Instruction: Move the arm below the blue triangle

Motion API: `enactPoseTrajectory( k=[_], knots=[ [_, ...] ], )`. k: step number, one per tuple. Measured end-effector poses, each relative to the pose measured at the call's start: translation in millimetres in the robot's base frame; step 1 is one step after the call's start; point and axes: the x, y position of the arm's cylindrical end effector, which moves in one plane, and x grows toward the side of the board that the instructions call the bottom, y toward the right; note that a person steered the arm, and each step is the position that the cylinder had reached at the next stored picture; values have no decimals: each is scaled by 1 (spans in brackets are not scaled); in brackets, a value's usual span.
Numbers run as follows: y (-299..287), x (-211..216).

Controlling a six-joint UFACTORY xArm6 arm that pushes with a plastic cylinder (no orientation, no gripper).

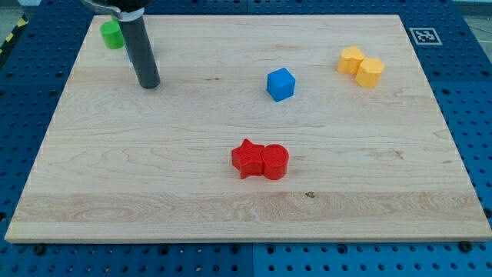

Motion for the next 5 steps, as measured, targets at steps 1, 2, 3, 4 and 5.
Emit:
enactPoseTrajectory(
  k=[1, 2, 3, 4, 5],
  knots=[
    [9, 0],
    [10, -5],
    [10, -28],
    [3, -36],
    [2, -37]
  ],
)
